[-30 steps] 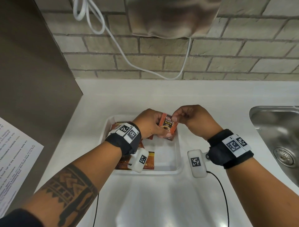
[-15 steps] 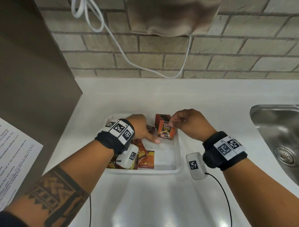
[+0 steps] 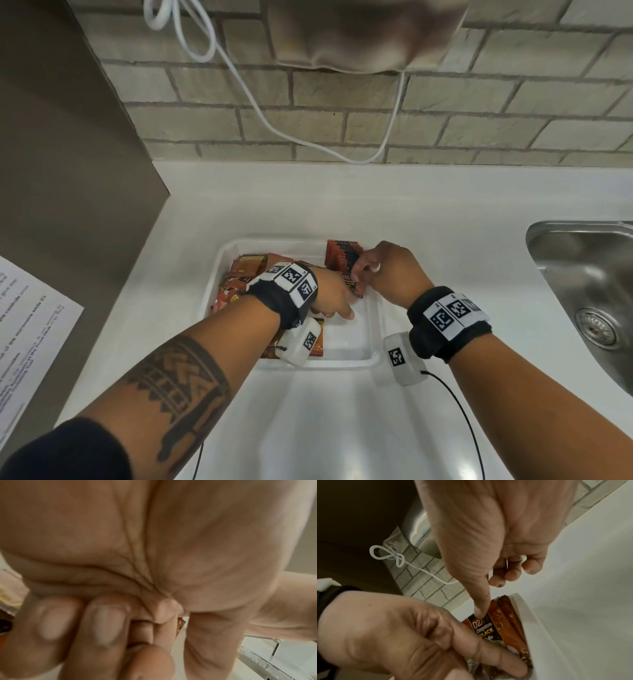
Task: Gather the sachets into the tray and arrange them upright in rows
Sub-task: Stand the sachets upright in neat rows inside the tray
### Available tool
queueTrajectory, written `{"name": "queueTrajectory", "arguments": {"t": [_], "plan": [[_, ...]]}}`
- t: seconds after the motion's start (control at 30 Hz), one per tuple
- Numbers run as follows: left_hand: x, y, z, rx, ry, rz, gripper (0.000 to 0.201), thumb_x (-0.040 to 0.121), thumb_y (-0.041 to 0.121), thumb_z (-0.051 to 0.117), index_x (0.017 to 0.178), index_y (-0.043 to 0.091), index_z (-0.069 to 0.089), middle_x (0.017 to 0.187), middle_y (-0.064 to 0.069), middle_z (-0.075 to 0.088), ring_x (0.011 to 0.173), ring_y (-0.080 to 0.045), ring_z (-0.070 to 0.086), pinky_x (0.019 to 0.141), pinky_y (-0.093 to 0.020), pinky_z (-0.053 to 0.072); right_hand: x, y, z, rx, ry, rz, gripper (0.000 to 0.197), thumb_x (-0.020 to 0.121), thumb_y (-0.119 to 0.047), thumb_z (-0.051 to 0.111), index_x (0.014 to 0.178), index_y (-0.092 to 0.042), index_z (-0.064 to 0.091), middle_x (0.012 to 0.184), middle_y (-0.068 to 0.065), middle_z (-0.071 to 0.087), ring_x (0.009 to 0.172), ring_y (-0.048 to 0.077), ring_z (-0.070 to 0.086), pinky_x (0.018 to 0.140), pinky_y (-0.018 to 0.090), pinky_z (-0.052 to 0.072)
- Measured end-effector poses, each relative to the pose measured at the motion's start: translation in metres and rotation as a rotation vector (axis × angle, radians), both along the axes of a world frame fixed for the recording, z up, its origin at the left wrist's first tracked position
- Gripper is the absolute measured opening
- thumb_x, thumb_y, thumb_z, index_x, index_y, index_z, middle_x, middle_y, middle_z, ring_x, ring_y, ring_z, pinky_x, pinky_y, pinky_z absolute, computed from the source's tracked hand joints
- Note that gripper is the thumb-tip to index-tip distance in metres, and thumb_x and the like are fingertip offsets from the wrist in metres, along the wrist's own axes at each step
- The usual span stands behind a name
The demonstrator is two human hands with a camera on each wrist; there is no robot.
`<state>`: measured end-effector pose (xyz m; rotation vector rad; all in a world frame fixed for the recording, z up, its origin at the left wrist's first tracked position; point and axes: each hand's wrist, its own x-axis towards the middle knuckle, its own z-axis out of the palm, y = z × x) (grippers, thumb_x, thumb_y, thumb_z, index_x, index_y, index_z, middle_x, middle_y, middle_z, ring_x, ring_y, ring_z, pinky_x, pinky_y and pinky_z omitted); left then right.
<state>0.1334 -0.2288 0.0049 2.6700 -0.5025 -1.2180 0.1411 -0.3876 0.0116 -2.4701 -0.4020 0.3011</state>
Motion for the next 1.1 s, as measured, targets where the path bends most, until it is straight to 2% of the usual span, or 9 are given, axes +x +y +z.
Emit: {"name": "queueTrajectory", "arguments": {"t": [0.07, 0.17, 0.27, 0.37, 0.53, 0.7, 0.8, 0.97, 1.1], "plan": [[0.002, -0.003, -0.002, -0.015, 0.014, 0.033, 0.051, 0.098, 0.049, 0.054, 0.145, 0.029, 0.052, 0.094, -0.001, 0.07, 0.084, -0.02, 0.062, 0.087, -0.032, 0.052, 0.001, 0.001, 0.0, 0.007, 0.012, -0.017, 0.012, 0.082, -0.007, 0.069, 0.082, -0.015, 0.077, 0.068, -0.005, 0.062, 0.066, 0.006, 0.057, 0.061, 0.006, 0.041], [0.006, -0.004, -0.004, -0.007, 0.017, 0.053, 0.05, 0.1, 0.047, 0.054, 0.145, 0.026, 0.052, 0.091, -0.002, 0.066, 0.079, -0.019, 0.058, 0.075, -0.028, 0.047, 0.002, 0.001, -0.001, 0.012, 0.016, -0.019, 0.01, 0.082, -0.007, 0.071, 0.085, -0.015, 0.077, 0.068, -0.007, 0.058, 0.062, 0.003, 0.053, 0.06, 0.005, 0.04], [0.007, -0.004, -0.006, -0.007, 0.026, 0.052, 0.055, 0.1, 0.047, 0.053, 0.151, 0.028, 0.044, 0.094, -0.003, 0.067, 0.082, -0.02, 0.057, 0.079, -0.028, 0.048, 0.003, 0.001, -0.003, 0.021, 0.019, -0.024, 0.011, 0.081, -0.005, 0.073, 0.087, -0.014, 0.076, 0.07, -0.007, 0.057, 0.064, 0.005, 0.053, 0.061, 0.009, 0.041], [0.009, -0.004, -0.008, -0.01, 0.026, 0.048, 0.056, 0.101, 0.046, 0.052, 0.152, 0.028, 0.043, 0.094, -0.004, 0.066, 0.081, -0.02, 0.057, 0.077, -0.028, 0.047, 0.003, 0.001, -0.004, 0.033, 0.026, -0.023, 0.012, 0.081, -0.004, 0.073, 0.088, -0.013, 0.076, 0.07, -0.007, 0.058, 0.063, 0.006, 0.054, 0.059, 0.007, 0.041], [0.008, -0.005, -0.007, 0.008, 0.02, 0.04, 0.049, 0.101, 0.047, 0.051, 0.143, 0.022, 0.054, 0.085, 0.0, 0.065, 0.074, -0.019, 0.055, 0.064, -0.025, 0.044, 0.003, 0.001, -0.003, 0.041, 0.047, -0.026, 0.014, 0.08, -0.004, 0.075, 0.089, -0.014, 0.075, 0.074, -0.003, 0.06, 0.064, 0.008, 0.055, 0.059, 0.009, 0.041], [0.008, -0.006, -0.006, 0.016, 0.014, 0.045, 0.049, 0.1, 0.048, 0.051, 0.141, 0.02, 0.056, 0.082, 0.001, 0.064, 0.074, -0.019, 0.056, 0.064, -0.025, 0.044, 0.003, 0.001, -0.002, 0.053, 0.054, -0.026, 0.014, 0.08, -0.005, 0.076, 0.09, -0.015, 0.075, 0.08, -0.001, 0.058, 0.065, 0.009, 0.055, 0.059, 0.01, 0.04], [0.007, -0.006, -0.005, 0.008, 0.021, 0.061, 0.049, 0.1, 0.049, 0.052, 0.141, 0.022, 0.056, 0.081, 0.002, 0.064, 0.074, -0.018, 0.056, 0.071, -0.026, 0.046, 0.003, 0.0, -0.002, 0.025, 0.069, -0.021, 0.014, 0.082, -0.007, 0.076, 0.092, -0.016, 0.075, 0.082, -0.002, 0.056, 0.069, 0.011, 0.055, 0.061, 0.012, 0.038], [0.007, -0.005, -0.002, -0.03, 0.032, 0.078, 0.05, 0.099, 0.047, 0.054, 0.146, 0.03, 0.05, 0.082, 0.001, 0.063, 0.079, -0.018, 0.056, 0.083, -0.029, 0.049, 0.003, -0.002, -0.002, 0.025, 0.037, -0.022, 0.015, 0.08, -0.01, 0.078, 0.09, -0.021, 0.074, 0.088, -0.001, 0.057, 0.083, 0.019, 0.059, 0.077, 0.029, 0.046], [0.005, -0.002, 0.004, -0.074, 0.041, 0.096, 0.044, 0.1, 0.044, 0.056, 0.141, 0.028, 0.057, 0.081, 0.0, 0.062, 0.077, -0.019, 0.053, 0.068, -0.025, 0.045, 0.003, -0.004, 0.0, 0.026, 0.018, -0.013, 0.014, 0.082, -0.01, 0.077, 0.091, -0.02, 0.074, 0.084, -0.004, 0.054, 0.079, 0.016, 0.056, 0.069, 0.023, 0.041]]}}
